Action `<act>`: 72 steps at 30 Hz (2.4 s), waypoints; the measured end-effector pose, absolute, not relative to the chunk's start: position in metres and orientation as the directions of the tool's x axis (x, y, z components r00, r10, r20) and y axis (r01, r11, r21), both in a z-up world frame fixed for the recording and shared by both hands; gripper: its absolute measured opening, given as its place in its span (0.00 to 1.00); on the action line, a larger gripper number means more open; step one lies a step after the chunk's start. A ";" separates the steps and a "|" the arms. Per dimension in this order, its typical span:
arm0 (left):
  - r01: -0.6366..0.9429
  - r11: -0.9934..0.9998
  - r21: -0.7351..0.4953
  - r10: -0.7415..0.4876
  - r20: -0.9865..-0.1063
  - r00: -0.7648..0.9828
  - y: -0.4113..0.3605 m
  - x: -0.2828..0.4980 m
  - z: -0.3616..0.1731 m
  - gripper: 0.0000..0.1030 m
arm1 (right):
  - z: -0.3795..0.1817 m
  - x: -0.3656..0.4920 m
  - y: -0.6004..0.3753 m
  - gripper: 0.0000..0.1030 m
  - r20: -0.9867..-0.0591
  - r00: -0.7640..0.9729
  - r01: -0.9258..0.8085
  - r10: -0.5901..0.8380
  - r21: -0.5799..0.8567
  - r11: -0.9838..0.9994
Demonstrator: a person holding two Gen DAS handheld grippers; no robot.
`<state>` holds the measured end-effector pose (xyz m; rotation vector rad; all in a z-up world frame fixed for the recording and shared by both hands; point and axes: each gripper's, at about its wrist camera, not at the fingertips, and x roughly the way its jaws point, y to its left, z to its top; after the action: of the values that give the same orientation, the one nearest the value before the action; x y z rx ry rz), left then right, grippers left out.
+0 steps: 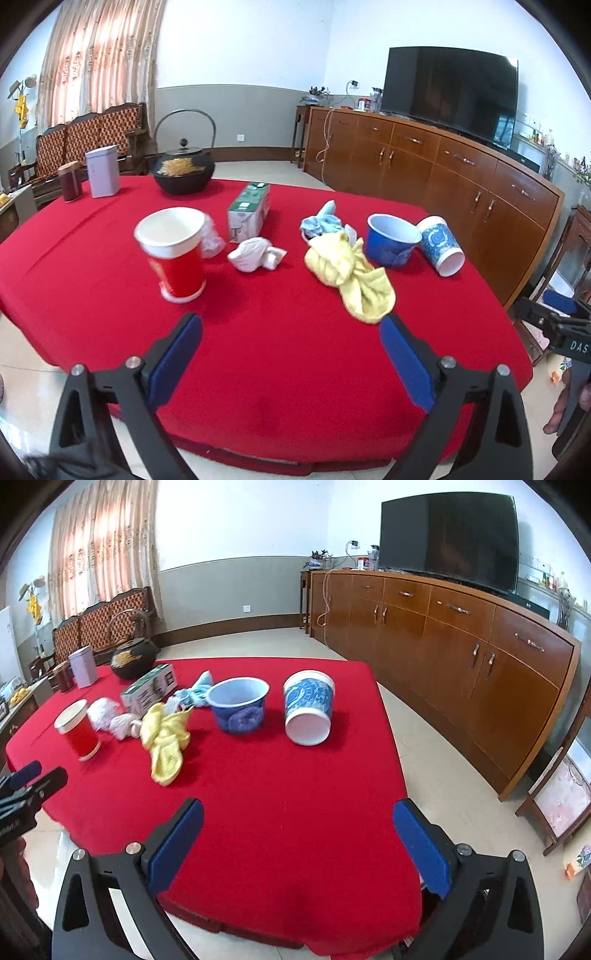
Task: Collect trash
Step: 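Move both tools back toward the remaining items on the table, then grasp the yellow cloth with the left tool while the right tool grasps the blue patterned cup, then lift the yellow cloth and blue patterned cup and carry them over the black bin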
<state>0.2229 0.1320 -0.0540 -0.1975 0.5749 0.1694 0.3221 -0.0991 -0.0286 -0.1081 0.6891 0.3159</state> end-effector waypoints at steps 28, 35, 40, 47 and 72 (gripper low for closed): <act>-0.188 0.976 -0.112 0.060 -0.690 0.722 0.103 0.361 -0.087 0.73 | -0.077 0.493 -0.077 0.81 -0.749 0.614 -0.352 0.247 0.020 0.936; -0.164 0.981 -0.105 0.048 -0.684 0.728 0.099 0.357 -0.085 0.48 | -0.080 0.487 -0.080 0.57 -0.743 0.596 -0.373 0.305 0.080 0.924; -0.148 0.983 -0.111 0.040 -0.653 0.756 0.093 0.342 -0.075 0.48 | -0.072 0.464 -0.091 0.57 -0.721 0.619 -0.372 0.312 0.080 0.925; -0.122 0.985 -0.120 0.026 -0.597 0.802 0.076 0.308 -0.057 0.48 | -0.047 0.405 -0.122 0.57 -0.669 0.680 -0.366 0.300 0.045 0.930; 0.146 0.984 -0.098 -0.176 -0.536 0.826 -0.057 0.220 -0.020 0.48 | -0.007 0.217 -0.284 0.57 -0.608 0.785 -0.142 0.119 0.009 0.990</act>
<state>0.2201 -0.0572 -0.0205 -0.0536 0.5748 -0.1710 0.2167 -0.2841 -0.0075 -0.0378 0.6528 0.1407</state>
